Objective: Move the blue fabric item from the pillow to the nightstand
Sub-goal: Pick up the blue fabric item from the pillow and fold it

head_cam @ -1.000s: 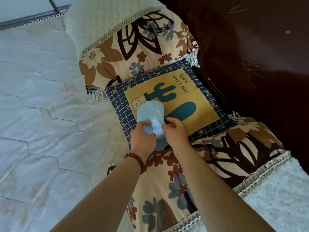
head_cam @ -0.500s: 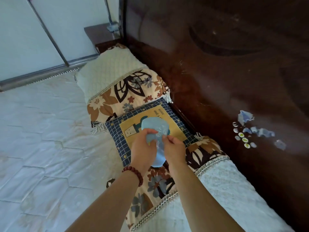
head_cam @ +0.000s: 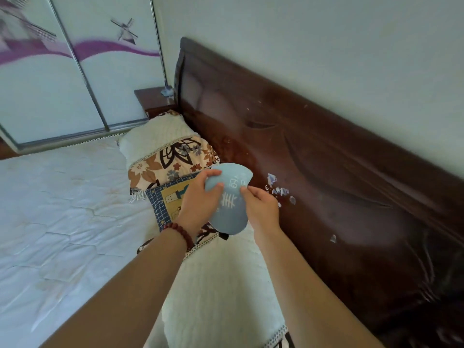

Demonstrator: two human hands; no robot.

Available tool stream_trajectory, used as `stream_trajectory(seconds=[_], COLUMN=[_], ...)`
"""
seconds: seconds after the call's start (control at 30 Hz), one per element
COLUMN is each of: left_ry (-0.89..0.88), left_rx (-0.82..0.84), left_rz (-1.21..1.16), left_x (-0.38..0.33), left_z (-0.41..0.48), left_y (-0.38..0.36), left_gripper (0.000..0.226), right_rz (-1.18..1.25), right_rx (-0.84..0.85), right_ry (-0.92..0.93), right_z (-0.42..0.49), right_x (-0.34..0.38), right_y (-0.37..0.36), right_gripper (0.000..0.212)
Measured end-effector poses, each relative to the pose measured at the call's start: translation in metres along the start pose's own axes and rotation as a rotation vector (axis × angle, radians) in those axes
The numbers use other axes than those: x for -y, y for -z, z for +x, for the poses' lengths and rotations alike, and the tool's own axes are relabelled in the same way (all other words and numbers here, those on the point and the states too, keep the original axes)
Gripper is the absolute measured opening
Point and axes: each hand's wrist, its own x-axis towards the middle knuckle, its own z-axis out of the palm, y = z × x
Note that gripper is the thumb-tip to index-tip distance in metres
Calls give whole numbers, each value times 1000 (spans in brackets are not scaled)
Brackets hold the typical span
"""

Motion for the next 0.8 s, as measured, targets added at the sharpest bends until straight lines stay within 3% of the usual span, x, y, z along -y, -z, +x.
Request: stream_trajectory(seconds=[0.13,0.4,0.8], left_ry=[-36,51,131], left_rx=[-42,17,37], left_rz=[-3,-49,-77], left_x=[-24,-28,-1], left_z=[-46,-123,-207], left_y=[-11,-17,34], left_gripper=[25,29,29], right_rz=[78,178,99], right_rx=[20,47,129], right_ry=[29,-93,-118], right_z=[-37,-94,-176], right_x=[5,-13,-53], right_y=[41,78,61], right_gripper=[19,15,5])
